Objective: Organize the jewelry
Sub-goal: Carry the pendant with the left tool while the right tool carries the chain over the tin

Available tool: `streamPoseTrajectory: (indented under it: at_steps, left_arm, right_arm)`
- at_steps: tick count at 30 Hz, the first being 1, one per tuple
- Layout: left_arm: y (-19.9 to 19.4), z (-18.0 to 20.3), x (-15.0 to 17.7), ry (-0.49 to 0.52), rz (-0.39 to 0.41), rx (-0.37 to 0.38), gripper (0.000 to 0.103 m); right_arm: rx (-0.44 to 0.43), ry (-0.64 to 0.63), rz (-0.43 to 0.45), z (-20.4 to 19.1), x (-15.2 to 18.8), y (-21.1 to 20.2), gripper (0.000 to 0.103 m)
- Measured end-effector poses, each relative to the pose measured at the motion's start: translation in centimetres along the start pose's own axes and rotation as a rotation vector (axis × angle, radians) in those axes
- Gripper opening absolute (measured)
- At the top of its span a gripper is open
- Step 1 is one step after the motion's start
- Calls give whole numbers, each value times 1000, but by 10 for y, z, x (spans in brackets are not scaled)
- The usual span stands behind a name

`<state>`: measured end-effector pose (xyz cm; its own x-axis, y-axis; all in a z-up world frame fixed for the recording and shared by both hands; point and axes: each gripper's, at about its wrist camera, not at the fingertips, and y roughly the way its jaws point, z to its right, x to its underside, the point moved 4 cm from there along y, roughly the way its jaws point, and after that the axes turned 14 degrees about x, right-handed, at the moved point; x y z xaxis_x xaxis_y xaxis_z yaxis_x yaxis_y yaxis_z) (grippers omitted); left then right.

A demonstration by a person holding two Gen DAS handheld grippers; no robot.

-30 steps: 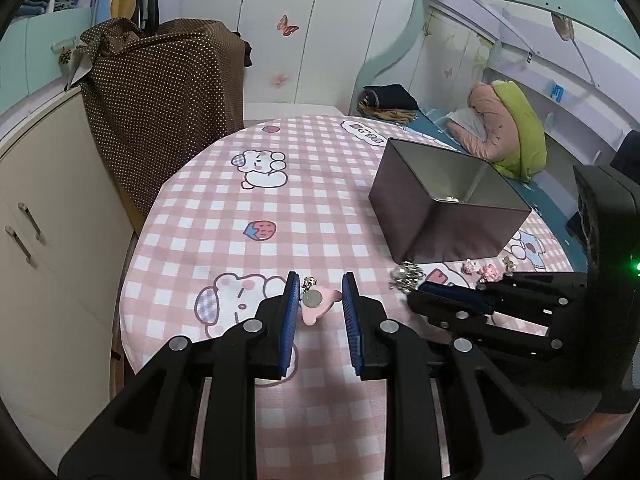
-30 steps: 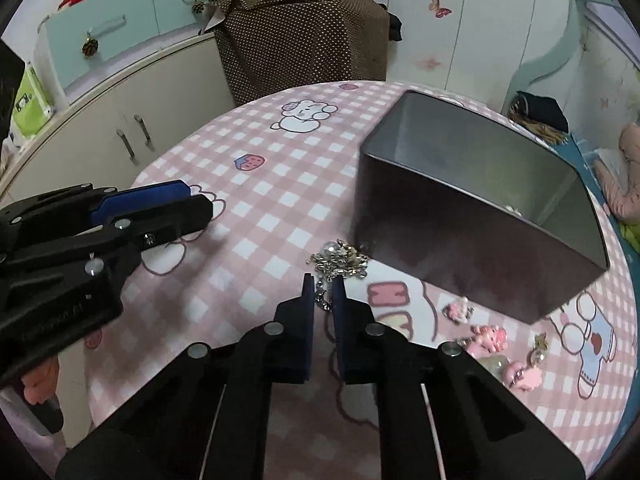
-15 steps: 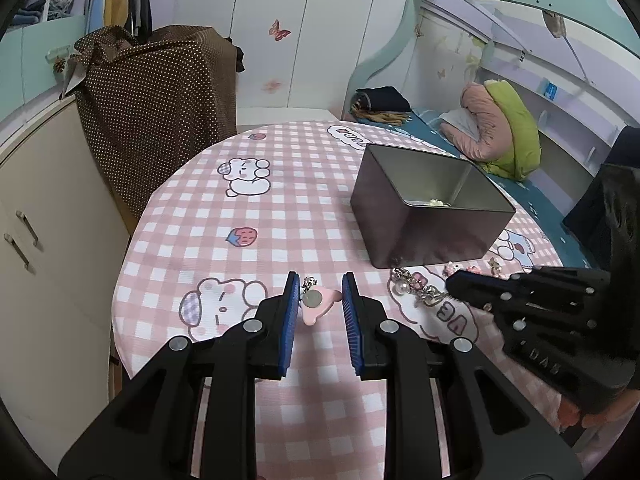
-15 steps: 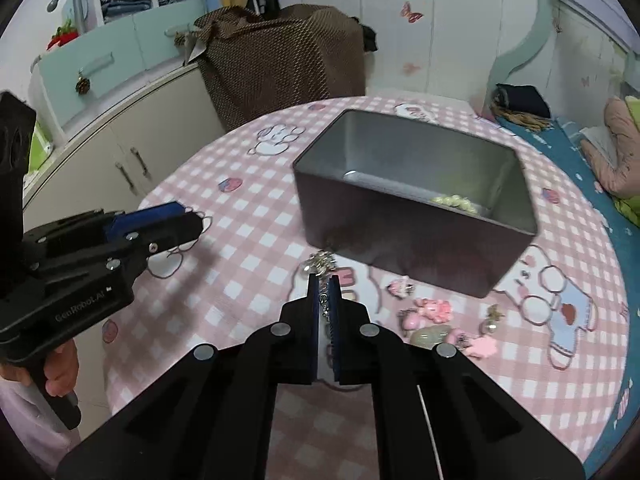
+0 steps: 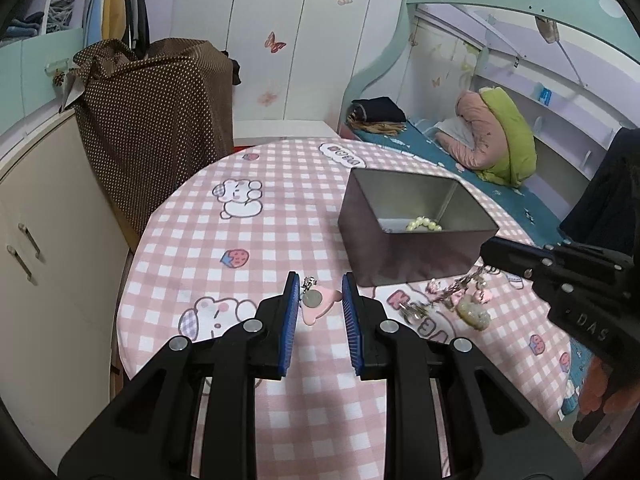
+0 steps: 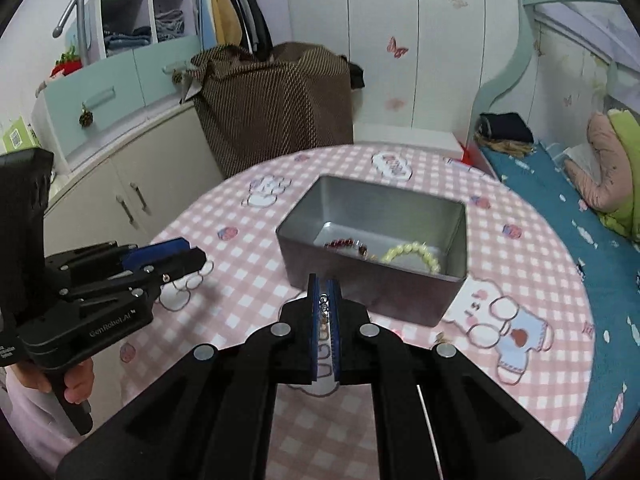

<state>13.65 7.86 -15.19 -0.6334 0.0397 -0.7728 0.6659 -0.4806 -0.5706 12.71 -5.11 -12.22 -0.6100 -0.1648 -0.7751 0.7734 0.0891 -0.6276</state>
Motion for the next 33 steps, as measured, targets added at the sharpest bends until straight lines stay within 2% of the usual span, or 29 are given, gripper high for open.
streamPoseTrajectory:
  at_steps: [14, 25, 33]
  left_arm:
    - [-6, 32, -22, 65, 34, 29, 22]
    - [10, 47, -26, 63, -2, 31, 22]
    - [18, 57, -41, 62, -10, 56, 22]
  right_arm:
    - [29, 39, 118, 29, -23, -36, 5]
    - [42, 67, 92, 44, -13, -33, 5]
    - [45, 65, 112, 57, -26, -30, 5]
